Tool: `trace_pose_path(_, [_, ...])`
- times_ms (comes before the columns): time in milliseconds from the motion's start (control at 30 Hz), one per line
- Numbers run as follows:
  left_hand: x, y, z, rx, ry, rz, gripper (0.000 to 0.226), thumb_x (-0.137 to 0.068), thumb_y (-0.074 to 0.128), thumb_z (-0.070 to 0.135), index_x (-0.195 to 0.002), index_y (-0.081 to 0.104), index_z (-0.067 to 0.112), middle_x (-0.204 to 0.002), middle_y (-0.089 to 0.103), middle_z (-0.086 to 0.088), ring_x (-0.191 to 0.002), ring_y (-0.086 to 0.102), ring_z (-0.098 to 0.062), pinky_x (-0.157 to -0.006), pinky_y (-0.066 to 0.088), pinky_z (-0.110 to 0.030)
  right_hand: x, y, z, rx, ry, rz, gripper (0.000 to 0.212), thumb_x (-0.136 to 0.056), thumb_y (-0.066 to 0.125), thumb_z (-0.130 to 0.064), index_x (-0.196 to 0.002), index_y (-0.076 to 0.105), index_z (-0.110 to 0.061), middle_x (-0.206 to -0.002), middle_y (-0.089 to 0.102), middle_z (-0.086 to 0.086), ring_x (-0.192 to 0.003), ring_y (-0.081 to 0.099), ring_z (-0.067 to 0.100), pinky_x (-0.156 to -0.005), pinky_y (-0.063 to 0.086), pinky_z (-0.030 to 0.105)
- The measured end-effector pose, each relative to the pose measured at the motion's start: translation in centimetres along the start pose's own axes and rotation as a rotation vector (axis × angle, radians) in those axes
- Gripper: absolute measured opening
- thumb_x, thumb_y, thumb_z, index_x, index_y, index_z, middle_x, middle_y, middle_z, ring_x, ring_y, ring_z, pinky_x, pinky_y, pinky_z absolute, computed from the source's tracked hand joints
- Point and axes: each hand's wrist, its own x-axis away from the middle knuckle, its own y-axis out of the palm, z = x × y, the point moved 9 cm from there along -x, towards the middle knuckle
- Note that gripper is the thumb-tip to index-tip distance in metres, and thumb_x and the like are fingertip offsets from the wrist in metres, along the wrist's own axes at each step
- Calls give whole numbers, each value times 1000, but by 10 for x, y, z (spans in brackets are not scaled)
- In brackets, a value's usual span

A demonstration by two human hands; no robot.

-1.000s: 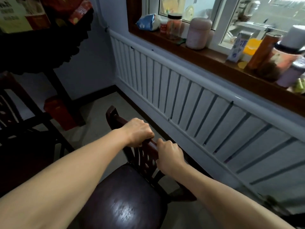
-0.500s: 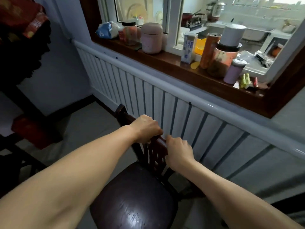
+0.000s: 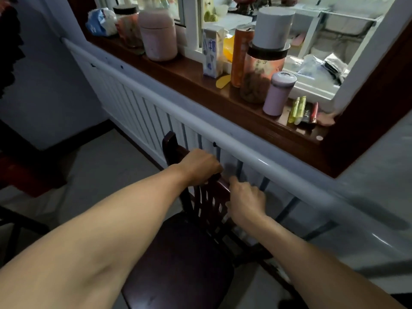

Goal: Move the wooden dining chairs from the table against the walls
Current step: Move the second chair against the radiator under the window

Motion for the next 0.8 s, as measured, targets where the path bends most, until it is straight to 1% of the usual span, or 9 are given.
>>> trace_pose_path(67, [-13,5,-2,24,-25,7,3,-85,60,19,-88,58,20,-82,64,-1,-72,60,-20,-54,37,-32,-10,4,10,6,6,-1,41,-86,66,-20,-121,45,-18,-106,67,8,-97,65,28,-64,41,34])
trace_pose_path(133, [-24,10,-4,58,-43,19,9,-87,59,21,-96,61,20,-90,66,-3,-80,64,-22,-61,45,-32,-19,5,19,-16,7,7,40,-86,65,-19,-120,46,-17,-107,67,9,-97,65,29,-65,44,34])
trace_pose_path(200, [-34,16,-6,94,-53,42,15,-88,59,22,-103,62,20,-93,67,-3,-84,64,-22,-63,42,-30,-25,6,25,-57,-6,11,38,-85,66,-19,-119,47,-16,-107,67,10,-96,66,29,-66,47,34])
trace_pose_path(300, [-42,21,-10,93,-64,48,20,-88,59,25,-109,61,21,-96,66,-3,-87,63,-22,-64,40,-29,-32,7,28,-78,-34,18,36,-86,65,-19,-117,47,-13,-108,67,11,-95,66,30,-65,45,33])
trace_pose_path(367, [-45,23,-14,105,-78,44,22,-88,60,25,-109,61,21,-97,67,-3,-86,63,-22,-63,40,-30,-36,5,28,-75,-42,31,35,-88,63,-18,-118,47,-12,-110,66,11,-98,66,30,-66,44,33])
trace_pose_path(467, [-47,26,-20,121,-96,38,19,-86,62,22,-105,62,19,-97,67,-2,-86,62,-21,-63,39,-28,-42,7,28,-98,-45,26,34,-89,62,-18,-119,47,-12,-113,65,11,-101,65,30,-74,50,38])
trace_pose_path(567, [-44,31,-25,140,-117,70,21,-87,61,21,-108,61,19,-102,66,-2,-92,62,-21,-66,36,-26,-45,10,28,-145,-23,33,34,-90,61,-19,-120,46,-12,-114,65,10,-100,65,28,-76,52,38])
trace_pose_path(700, [-43,29,-28,220,-149,121,30,-88,58,16,-118,59,17,-112,64,-3,-98,61,-23,-71,45,-31,-48,11,30,-149,8,55,45,-90,61,-18,-129,42,-8,-118,63,13,-101,65,28,-76,52,38])
trace_pose_path(800, [-43,29,-28,232,-164,119,28,-89,57,14,-117,60,17,-113,64,-2,-99,60,-22,-72,47,-32,-48,12,29,-119,7,59,52,-89,61,-19,-134,37,-6,-121,61,15,-103,64,29,-77,53,38])
